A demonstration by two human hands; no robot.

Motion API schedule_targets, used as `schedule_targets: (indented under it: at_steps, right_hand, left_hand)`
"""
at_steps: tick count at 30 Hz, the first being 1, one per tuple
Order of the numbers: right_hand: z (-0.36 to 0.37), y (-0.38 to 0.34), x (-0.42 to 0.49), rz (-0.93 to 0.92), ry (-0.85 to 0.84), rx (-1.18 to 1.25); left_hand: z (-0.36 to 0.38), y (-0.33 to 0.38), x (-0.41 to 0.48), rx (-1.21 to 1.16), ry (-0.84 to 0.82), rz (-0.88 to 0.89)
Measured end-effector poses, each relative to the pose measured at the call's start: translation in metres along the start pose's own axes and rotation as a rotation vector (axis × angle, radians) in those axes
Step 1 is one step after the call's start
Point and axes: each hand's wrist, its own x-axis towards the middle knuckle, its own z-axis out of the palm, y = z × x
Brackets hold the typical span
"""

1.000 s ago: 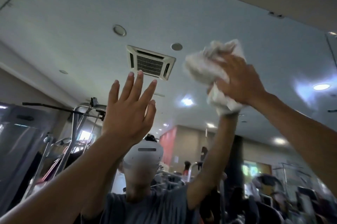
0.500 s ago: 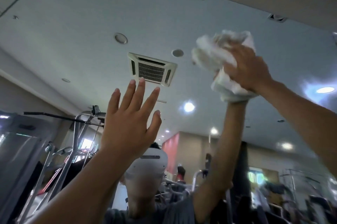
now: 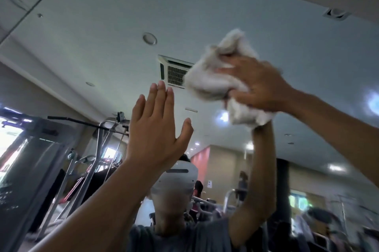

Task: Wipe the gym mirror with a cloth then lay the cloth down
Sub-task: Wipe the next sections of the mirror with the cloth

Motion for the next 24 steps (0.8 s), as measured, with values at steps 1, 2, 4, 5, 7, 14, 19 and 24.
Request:
schedule_targets:
  at_steps: [1, 2, 4, 5, 7, 14, 19, 24]
  right_hand:
    - [-0.004, 0.016, -0.005, 0.148, 0.023, 0.003]
    - [-0.006, 0.027, -0.004, 0.342, 0.062, -0.014]
    - [0.000, 0.028, 0.017, 0.713, 0.151, -0.084]
    - [0.006, 0.019, 0.035, 0.815, 0.196, -0.126]
    - [0.017, -0.006, 0.067, 0.857, 0.255, -0.185]
    - [0.036, -0.093, 0.058, 0.470, 0.112, -0.162]
    - [0.019, -0.086, -0.026, -0.029, -0.059, -0.136]
    - [0.023, -0.057, 0.002, 0.918, 0.156, -0.230]
  left_hand:
    - [-0.002, -0.004, 0.000, 0.012, -0.001, 0.031]
    - [-0.004, -0.012, 0.000, 0.033, 0.000, 0.081]
    - [-0.011, -0.032, 0.001, 0.078, -0.002, 0.207]
    - [-0.013, -0.041, 0.002, 0.089, -0.007, 0.266]
    - [-0.014, -0.058, 0.000, 0.077, -0.016, 0.344]
    - [-0.009, -0.072, -0.023, -0.055, 0.028, 0.330]
    - [-0.011, -0.078, -0.044, -0.058, 0.007, 0.335]
    - [-0.018, -0.082, -0.063, -0.077, -0.012, 0.330]
